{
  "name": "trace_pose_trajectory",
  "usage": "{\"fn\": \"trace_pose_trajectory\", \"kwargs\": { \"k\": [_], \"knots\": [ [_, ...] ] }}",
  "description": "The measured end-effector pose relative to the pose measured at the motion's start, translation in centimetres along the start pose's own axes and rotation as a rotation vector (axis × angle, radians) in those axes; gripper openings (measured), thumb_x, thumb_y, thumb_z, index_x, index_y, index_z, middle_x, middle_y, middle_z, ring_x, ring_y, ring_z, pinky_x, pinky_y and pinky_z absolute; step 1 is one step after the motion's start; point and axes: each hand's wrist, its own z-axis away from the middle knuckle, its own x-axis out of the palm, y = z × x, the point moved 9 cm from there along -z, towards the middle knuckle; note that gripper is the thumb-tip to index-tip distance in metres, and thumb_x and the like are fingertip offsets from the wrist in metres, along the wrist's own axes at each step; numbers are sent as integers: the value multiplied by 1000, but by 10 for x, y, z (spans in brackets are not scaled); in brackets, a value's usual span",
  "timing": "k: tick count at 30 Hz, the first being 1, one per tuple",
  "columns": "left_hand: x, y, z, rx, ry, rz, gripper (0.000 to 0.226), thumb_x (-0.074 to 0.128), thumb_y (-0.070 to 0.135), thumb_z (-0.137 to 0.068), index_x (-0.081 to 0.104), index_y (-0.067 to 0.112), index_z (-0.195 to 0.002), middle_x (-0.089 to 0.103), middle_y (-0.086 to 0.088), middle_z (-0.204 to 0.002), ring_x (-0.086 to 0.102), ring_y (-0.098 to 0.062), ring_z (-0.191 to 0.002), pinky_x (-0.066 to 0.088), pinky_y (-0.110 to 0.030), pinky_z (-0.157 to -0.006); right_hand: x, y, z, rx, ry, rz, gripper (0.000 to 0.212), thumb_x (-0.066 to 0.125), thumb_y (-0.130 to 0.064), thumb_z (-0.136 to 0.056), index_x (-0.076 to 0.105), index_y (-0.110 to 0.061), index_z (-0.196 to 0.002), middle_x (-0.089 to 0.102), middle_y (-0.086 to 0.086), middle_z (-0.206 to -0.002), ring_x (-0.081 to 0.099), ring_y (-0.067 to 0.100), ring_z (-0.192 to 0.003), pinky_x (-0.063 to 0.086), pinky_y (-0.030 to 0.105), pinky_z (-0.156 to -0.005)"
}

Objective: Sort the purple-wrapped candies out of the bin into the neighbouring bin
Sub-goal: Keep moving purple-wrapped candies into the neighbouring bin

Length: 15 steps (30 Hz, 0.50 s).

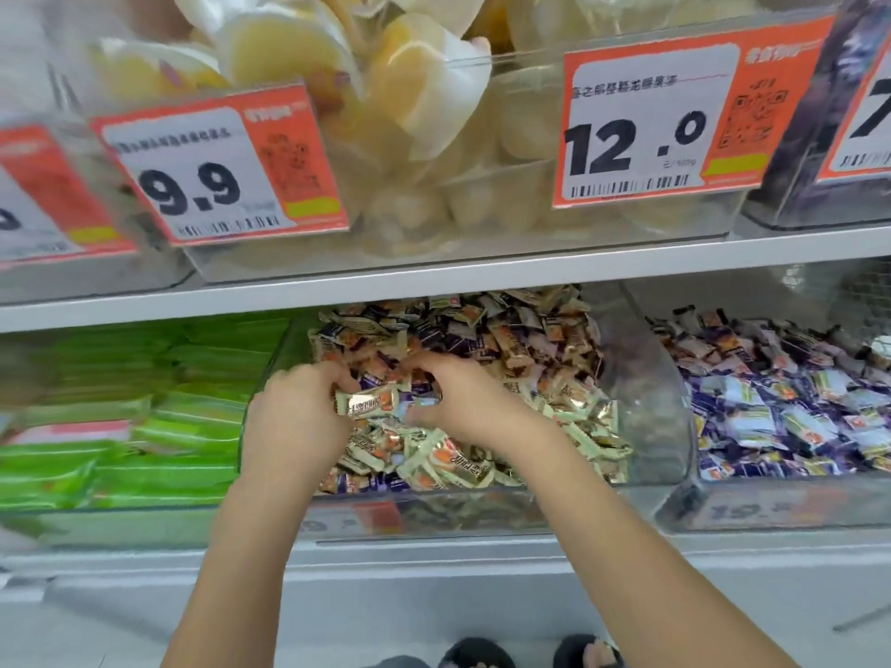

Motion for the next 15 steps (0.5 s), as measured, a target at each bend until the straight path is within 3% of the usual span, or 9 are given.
{"fn": "trace_pose_trajectory", "kwargs": {
  "k": [5,7,11,13,15],
  "knots": [
    [0,-2,2,71,45,6,29,73,12,-73,65,29,-94,66,0,-109,57,-24,-99,49,-36,-81,15,9,-19,63,-56,-2,95,78,-36,-75,19,-21,-149,43,6,-145,47,25,-126,35,23,-85],
    [0,-2,3,94,40,-17,27,71,13,-74,65,29,-95,64,4,-107,53,-21,-101,44,-32,-79,18,14,-22,98,-104,19,100,78,-40,-74,15,-24,-150,40,5,-147,49,24,-122,38,22,-81],
    [0,4,6,177,46,-29,5,63,23,-81,62,27,-83,61,10,-96,50,-18,-94,35,-30,-74,15,14,-22,83,-129,104,86,76,-42,-76,29,-21,-145,41,2,-146,53,15,-104,40,9,-61],
    [-1,7,6,217,79,-3,17,58,30,-85,55,24,-70,58,11,-84,49,-19,-88,32,-31,-71,14,12,-22,67,-128,108,79,75,-40,-77,36,-21,-142,43,3,-144,50,7,-78,34,3,-40],
    [1,11,3,236,95,31,28,58,34,-87,48,22,-65,54,9,-76,49,-20,-83,32,-32,-69,14,12,-21,72,-131,106,72,74,-39,-78,41,-21,-139,46,4,-141,53,7,-77,37,5,-44]
  ]
}}
